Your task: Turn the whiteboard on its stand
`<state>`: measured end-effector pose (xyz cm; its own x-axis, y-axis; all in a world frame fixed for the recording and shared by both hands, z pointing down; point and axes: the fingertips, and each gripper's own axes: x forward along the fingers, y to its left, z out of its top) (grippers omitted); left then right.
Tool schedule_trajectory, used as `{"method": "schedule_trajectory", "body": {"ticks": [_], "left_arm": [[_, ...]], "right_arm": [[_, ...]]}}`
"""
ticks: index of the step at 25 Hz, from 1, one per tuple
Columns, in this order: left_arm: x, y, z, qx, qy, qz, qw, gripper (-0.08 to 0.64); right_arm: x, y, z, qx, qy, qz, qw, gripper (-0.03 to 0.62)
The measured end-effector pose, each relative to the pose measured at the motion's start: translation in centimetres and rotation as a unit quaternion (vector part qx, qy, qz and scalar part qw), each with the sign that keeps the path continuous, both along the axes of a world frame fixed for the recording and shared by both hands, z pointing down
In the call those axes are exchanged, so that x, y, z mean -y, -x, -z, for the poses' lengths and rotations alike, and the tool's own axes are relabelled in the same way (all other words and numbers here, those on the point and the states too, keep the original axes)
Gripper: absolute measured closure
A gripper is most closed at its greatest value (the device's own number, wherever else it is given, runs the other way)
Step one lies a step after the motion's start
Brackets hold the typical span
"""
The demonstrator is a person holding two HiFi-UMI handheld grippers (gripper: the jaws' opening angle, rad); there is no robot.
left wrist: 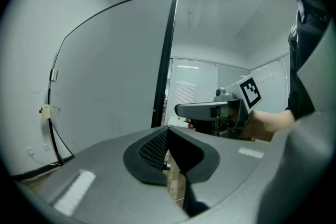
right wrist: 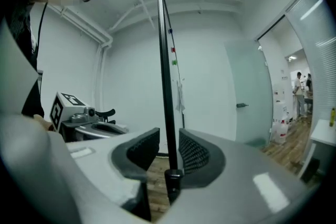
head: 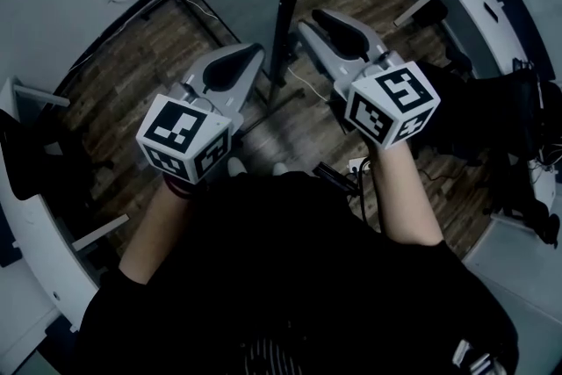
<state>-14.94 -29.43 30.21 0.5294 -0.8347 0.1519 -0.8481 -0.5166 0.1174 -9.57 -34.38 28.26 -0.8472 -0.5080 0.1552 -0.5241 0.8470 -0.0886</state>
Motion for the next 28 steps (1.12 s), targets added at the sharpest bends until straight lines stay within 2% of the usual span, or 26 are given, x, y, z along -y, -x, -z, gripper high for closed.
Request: {"method": "schedule_trajectory", "body": {"ticks": [6,13,24,28], "left_arm": [[-0.5,-2.7,0.6,0.003,-0.007,-0.026,0.9996,0.558],[-1.1,-5.5,0.8,0.006,-0.006,-0.044,0.9990,0.558],[-2.5,-8.5,-0.2,0.012,-0.002,-0.048,0.9988,0.558],[-3.4,-8.4,-1.4,0.016,0.012,-0.049,0.9986,0.557]], "right_arm": [[-3.7,-2.4,-2.0,0.002,0.038,0.027,0.999,0.511],[-5.5,-4.7,-3.4,0.003,0.069,0.019,0.997,0.531],[-7.3,-7.7,-4.7,-0.009,0.061,0.015,0.998,0.543],[-8.2,-7.2,-5.2,-0.003,0.068,0.020,0.997,0.546]]}}
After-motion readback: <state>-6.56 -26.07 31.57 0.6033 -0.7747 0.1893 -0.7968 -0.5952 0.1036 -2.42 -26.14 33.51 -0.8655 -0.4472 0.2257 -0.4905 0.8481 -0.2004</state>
